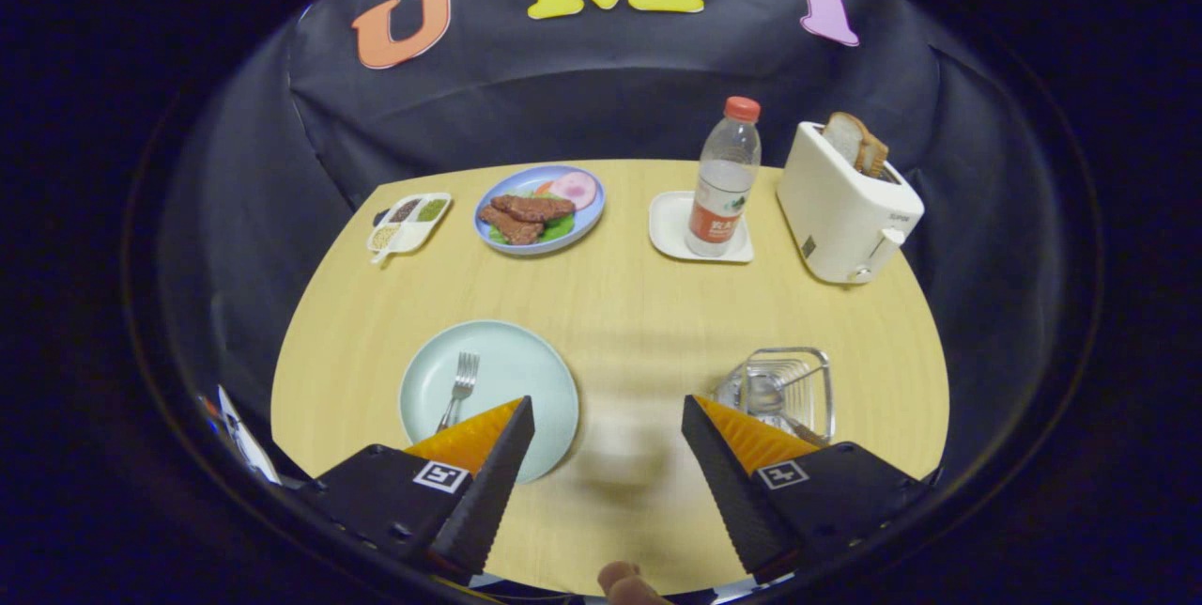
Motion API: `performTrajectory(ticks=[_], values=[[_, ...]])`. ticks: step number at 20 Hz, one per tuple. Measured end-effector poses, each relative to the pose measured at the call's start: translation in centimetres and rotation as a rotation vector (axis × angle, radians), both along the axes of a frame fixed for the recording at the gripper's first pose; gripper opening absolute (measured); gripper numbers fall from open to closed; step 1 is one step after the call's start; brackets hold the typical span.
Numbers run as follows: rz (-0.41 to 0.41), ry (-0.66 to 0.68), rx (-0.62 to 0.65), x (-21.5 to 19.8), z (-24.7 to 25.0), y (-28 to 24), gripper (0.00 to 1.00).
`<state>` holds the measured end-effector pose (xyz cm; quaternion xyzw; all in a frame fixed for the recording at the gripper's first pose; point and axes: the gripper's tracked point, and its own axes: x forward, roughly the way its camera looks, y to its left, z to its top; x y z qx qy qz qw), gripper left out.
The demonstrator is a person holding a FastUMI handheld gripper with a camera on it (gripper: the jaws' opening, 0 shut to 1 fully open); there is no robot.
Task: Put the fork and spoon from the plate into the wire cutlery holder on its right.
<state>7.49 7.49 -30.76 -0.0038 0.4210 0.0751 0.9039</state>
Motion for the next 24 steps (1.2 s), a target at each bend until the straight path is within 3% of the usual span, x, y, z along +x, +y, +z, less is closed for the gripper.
performTrajectory(ticks=[8,15,20,23,24], values=[[0.054,0.106,0.035,-2.6,-5.4,9.1,0.96],[-0.002,0.106,-0.022,-2.3,-9.8,12.3,0.9],[-0.039,0.027,-0.032,-1.9,-11.2,14.5,0.7],[-0.057,0.033,-0.029,-2.4,-12.1,15.2,0.48],[-0.056,0.041,-0.019,-2.7,-12.4,15.6,0.46]])
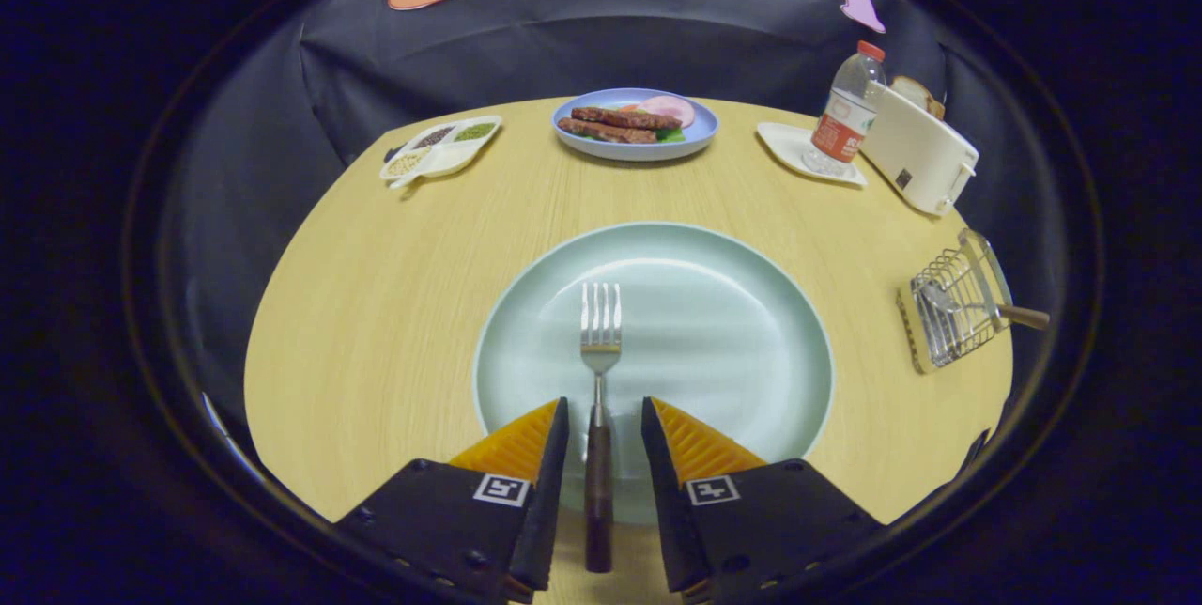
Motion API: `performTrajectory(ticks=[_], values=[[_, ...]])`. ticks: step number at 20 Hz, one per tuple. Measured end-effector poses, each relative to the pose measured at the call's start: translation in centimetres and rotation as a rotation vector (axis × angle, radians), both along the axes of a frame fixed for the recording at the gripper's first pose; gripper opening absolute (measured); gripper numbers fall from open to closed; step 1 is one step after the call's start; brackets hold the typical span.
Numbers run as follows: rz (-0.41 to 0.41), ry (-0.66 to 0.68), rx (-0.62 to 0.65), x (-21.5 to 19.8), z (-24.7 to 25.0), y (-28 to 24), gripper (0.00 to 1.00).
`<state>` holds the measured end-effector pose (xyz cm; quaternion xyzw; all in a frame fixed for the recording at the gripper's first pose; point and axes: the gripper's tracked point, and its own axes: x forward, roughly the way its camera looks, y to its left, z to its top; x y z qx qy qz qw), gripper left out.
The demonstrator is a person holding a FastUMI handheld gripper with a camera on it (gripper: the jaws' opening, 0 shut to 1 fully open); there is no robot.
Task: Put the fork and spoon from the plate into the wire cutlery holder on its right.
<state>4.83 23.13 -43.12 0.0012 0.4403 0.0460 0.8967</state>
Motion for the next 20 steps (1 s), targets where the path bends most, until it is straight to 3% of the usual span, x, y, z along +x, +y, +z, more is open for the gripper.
performTrajectory(ticks=[2,4,5,12,20], values=[[-0.016,-0.006,-0.031,0.1,-0.5,-0.6,0.46],[-0.026,0.003,-0.011,-0.4,-0.4,-0.5,0.12],[-0.02,0.007,0.005,-0.7,-0.2,0.0,0.06],[0.04,-0.026,-0.001,-1.6,3.4,-2.1,0.01],[0.058,-0.077,0.008,-1.5,9.5,-10.0,0.01]])
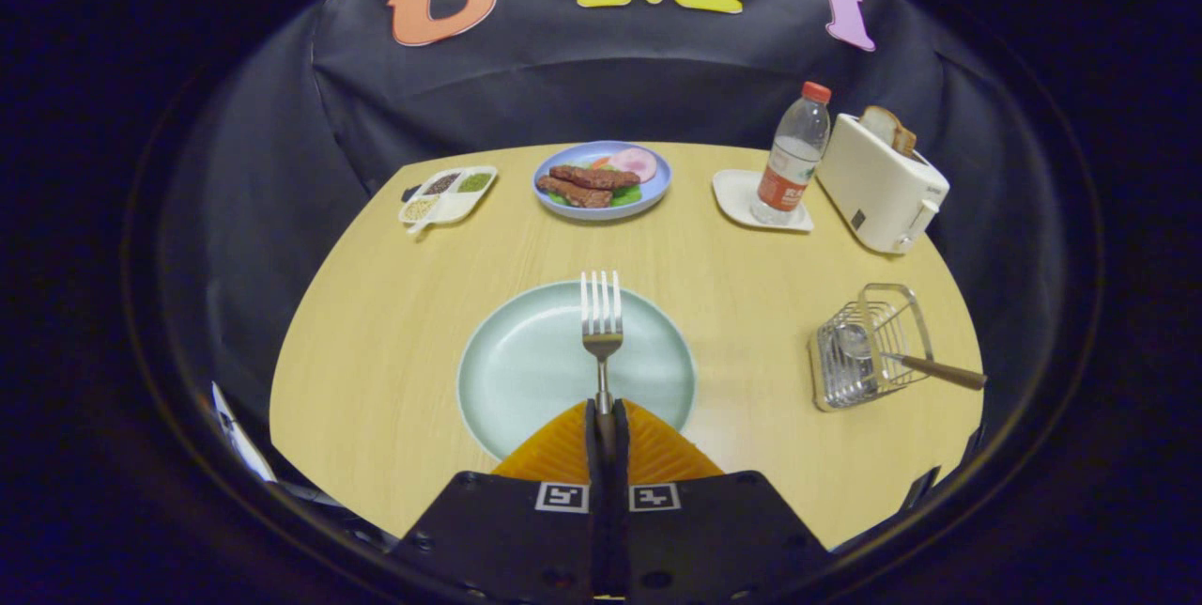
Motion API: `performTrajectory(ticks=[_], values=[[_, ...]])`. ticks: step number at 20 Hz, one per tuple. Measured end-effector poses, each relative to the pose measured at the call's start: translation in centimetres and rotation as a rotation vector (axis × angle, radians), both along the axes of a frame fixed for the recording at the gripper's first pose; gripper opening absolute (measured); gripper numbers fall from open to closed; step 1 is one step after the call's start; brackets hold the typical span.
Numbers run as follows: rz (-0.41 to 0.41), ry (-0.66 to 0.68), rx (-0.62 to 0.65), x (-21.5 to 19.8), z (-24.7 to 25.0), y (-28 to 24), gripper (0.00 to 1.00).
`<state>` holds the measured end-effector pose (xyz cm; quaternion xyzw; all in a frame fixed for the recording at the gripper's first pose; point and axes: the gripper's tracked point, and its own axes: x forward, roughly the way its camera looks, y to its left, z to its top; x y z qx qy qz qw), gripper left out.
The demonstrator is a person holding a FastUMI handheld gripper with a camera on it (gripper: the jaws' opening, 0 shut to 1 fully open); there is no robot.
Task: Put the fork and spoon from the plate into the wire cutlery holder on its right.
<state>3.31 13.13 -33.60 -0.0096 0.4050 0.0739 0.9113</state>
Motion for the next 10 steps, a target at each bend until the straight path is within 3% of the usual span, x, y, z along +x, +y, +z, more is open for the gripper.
performTrajectory(ticks=[10], values=[[-0.039,-0.022,-0.009,0.5,2.6,-13.0,0.01]])
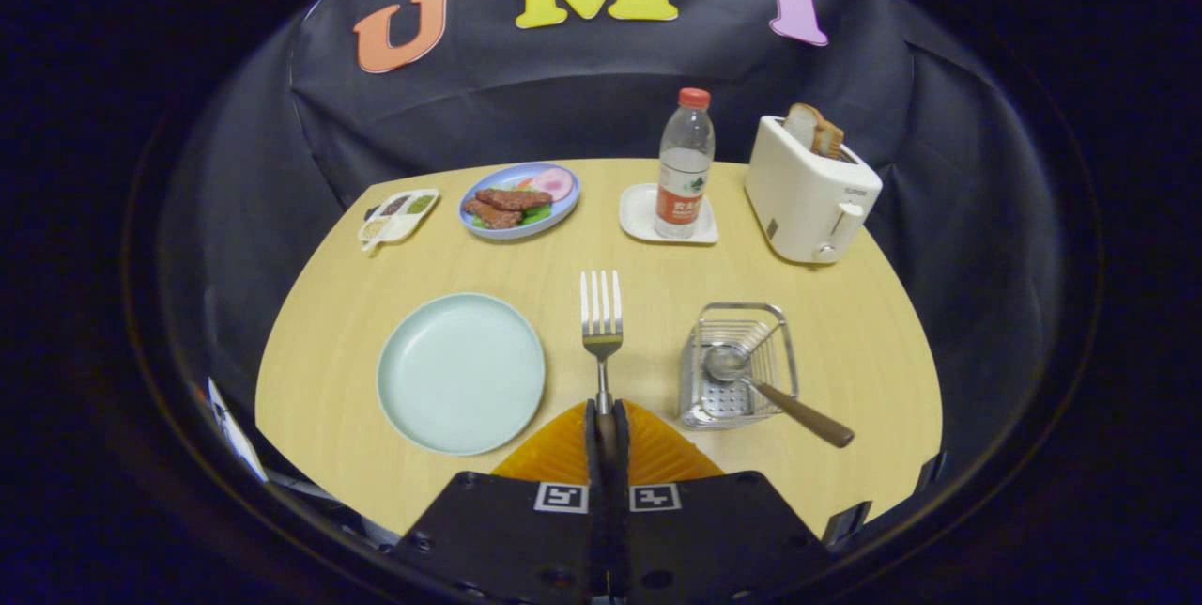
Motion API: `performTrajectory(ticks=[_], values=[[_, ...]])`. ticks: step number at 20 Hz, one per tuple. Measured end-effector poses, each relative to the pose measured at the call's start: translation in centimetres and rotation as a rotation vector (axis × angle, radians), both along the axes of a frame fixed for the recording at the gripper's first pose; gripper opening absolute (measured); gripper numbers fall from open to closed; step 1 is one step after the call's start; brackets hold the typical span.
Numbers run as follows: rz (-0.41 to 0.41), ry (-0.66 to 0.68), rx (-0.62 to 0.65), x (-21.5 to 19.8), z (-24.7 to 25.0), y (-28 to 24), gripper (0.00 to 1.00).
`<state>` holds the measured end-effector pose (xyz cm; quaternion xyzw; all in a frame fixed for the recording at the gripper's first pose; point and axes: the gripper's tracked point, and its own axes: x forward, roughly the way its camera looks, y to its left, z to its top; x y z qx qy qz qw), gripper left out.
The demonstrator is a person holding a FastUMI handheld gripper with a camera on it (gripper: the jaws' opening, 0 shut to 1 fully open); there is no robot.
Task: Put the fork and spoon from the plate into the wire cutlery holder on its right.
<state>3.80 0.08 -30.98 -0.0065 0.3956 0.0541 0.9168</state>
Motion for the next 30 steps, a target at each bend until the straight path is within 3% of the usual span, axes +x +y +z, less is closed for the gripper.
performTrajectory(ticks=[4,13,20,26,30], values=[[-0.02,-0.013,-0.007,0.5,0.7,-3.1,0.02],[-0.055,0.099,-0.065,1.8,0.3,-8.7,0.02],[0.035,0.267,-0.085,0.3,0.6,-7.5,0.04],[0.027,0.438,-0.126,-0.5,-0.3,-7.9,0.04],[0.011,0.441,-0.151,0.7,-0.1,-8.0,0.04]])
